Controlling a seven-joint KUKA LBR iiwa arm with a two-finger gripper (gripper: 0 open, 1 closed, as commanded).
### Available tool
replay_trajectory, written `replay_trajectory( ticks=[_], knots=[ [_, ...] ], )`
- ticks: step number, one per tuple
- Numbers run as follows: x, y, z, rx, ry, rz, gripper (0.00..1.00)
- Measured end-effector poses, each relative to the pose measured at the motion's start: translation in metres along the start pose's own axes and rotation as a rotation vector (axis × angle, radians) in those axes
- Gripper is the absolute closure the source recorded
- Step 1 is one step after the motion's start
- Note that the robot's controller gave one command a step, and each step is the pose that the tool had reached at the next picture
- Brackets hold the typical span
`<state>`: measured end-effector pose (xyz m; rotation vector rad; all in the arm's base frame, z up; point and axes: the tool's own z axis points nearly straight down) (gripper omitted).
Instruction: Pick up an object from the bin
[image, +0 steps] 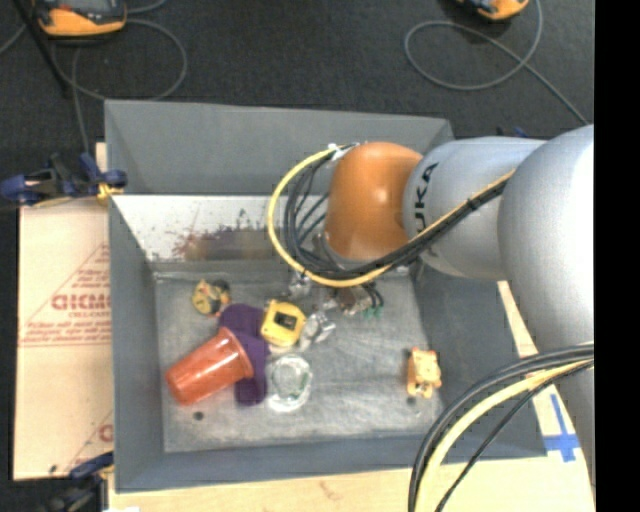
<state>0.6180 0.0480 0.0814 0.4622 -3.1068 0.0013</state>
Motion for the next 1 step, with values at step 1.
replay_trajectory(
  ticks=[1],
  knots=[
    [-0.0017,0.0220,-0.1038,0.000,-0.006,-0.138,1.00]
  ],
)
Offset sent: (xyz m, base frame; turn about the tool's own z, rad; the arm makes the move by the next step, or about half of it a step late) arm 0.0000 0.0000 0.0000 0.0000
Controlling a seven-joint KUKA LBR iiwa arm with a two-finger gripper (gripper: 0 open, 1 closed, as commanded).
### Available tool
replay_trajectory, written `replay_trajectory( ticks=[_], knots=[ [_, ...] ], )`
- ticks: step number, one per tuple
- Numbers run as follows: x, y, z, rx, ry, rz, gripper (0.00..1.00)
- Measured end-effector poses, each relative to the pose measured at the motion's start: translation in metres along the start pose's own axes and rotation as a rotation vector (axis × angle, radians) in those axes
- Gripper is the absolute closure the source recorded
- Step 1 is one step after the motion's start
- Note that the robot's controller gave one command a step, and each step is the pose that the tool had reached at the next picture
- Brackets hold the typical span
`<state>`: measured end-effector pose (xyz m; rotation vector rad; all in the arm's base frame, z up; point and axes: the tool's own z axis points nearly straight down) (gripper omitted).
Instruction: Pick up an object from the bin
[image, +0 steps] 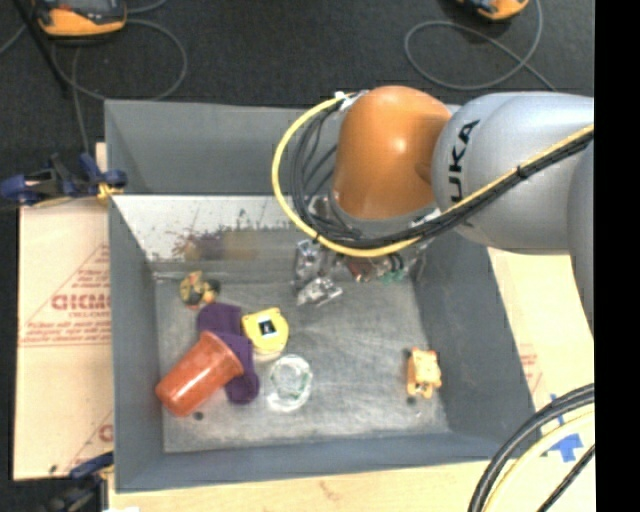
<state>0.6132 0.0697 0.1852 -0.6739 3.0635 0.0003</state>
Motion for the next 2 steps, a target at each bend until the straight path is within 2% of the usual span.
replay_trajectory(
  ticks=[1,2],
  knots=[
    [0.000,0.000,0.000,0.000,0.000,0.001,1.00],
    [-0.004,-0.012,0.022,0.001,0.001,-0.020,1.00]
  ],
)
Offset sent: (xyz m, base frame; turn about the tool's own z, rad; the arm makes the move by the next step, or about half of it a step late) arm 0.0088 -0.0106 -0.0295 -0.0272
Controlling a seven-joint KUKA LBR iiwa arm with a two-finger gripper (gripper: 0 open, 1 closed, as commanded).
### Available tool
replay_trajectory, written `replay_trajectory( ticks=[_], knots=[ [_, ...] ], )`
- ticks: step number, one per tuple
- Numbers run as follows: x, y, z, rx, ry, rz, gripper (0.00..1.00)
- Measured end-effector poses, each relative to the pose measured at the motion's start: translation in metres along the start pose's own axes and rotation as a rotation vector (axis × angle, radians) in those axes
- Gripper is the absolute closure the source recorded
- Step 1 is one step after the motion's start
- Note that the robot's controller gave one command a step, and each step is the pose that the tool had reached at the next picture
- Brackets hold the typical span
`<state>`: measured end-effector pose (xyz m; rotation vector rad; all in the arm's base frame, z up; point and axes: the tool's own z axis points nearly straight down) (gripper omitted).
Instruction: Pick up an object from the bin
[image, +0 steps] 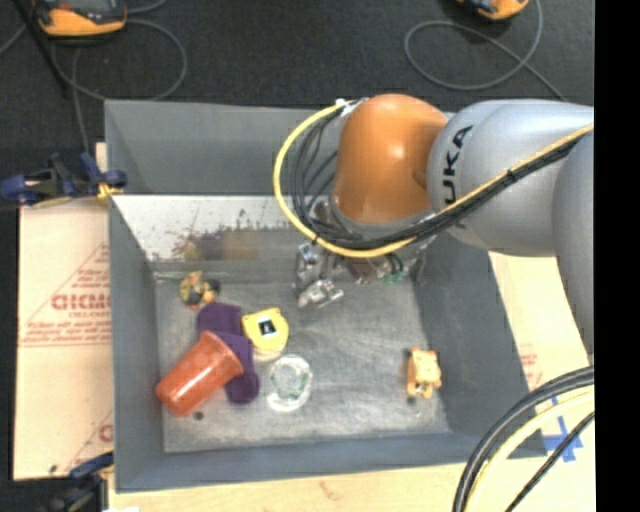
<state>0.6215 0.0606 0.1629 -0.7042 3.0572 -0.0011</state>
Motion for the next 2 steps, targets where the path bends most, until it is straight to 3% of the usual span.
replay_trajectory(
  ticks=[1,2],
  knots=[
    [-0.002,-0.005,0.011,-0.002,0.002,0.145,1.00],
    [-0.024,0.043,0.015,0.001,-0.002,0.232,1.00]
  ],
)
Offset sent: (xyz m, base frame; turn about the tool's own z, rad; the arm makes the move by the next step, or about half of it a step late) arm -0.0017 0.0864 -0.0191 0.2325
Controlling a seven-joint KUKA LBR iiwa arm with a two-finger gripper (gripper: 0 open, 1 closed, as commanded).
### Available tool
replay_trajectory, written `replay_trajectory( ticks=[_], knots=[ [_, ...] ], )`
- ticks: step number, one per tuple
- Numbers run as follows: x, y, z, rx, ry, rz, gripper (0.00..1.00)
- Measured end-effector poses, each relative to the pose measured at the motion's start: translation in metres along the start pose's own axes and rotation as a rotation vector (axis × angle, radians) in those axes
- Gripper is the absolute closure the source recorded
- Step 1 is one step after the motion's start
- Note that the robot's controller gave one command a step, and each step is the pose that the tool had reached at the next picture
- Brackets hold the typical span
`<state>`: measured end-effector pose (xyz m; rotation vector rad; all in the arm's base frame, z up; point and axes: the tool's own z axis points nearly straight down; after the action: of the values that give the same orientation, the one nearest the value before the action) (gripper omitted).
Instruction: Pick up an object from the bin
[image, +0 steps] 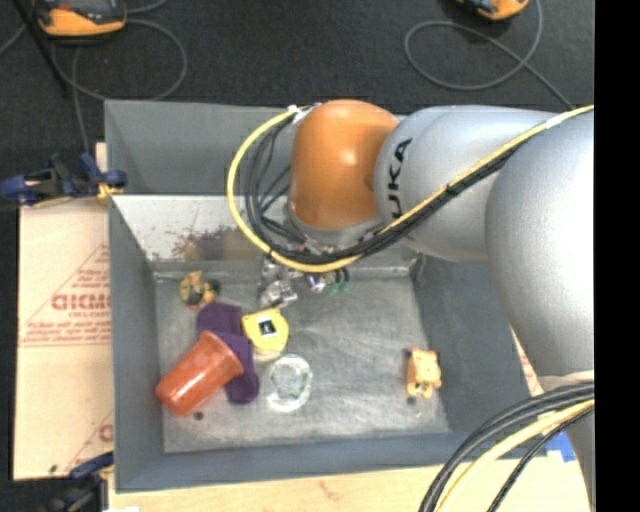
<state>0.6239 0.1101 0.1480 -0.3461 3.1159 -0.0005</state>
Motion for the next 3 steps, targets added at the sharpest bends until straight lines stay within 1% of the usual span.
replay_trajectory(
  ticks=[1,2,3],
  knots=[
    [-0.004,0.015,0.018,-0.002,0.003,0.025,0.00],
    [-0.004,0.014,0.019,-0.001,0.004,0.026,0.00],
    [0.006,0.010,0.040,-0.001,-0.004,-0.052,0.00]
  ],
)
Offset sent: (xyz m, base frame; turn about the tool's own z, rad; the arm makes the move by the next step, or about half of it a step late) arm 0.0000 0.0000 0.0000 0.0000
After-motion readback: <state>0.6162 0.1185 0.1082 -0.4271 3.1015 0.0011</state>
